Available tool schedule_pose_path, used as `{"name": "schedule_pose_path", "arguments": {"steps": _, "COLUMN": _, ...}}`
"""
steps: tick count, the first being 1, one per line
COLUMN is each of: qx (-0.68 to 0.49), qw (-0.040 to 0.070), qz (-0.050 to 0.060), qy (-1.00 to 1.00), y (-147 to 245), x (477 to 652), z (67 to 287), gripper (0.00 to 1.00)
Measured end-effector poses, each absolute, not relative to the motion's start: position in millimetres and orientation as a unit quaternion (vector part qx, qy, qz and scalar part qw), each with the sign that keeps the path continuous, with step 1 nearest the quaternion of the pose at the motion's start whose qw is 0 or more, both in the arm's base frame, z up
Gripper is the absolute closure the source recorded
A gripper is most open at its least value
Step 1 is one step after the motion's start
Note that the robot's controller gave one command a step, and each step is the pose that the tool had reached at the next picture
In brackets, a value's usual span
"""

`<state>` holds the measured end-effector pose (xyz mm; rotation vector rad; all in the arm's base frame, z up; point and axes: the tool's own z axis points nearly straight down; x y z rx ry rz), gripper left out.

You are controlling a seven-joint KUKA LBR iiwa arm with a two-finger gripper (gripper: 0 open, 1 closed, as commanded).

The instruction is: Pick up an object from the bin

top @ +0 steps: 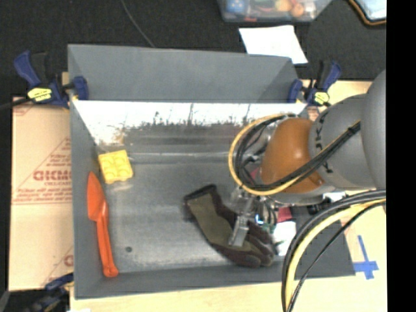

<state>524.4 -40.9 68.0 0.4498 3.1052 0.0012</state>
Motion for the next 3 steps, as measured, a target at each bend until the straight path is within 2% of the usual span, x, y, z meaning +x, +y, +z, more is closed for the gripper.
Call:
{"name": "schedule_pose_path", "arguments": {"steps": 1, "qx": 0.170, "qw": 0.013, "qz": -0.001, "qy": 0.985, "y": -35.6, "x": 490.3, "z": 71.0, "gripper": 0.00}}
{"name": "schedule_pose_path", "arguments": {"steps": 2, "qx": 0.146, "qw": 0.008, "qz": 0.000, "qy": 0.989, "y": -42.0, "x": 523.3, "z": 71.3, "gripper": 1.00}}
{"name": "schedule_pose_path", "arguments": {"steps": 3, "qx": 0.146, "qw": 0.008, "qz": 0.000, "qy": 0.989, "y": -42.0, "x": 523.3, "z": 71.3, "gripper": 1.00}}
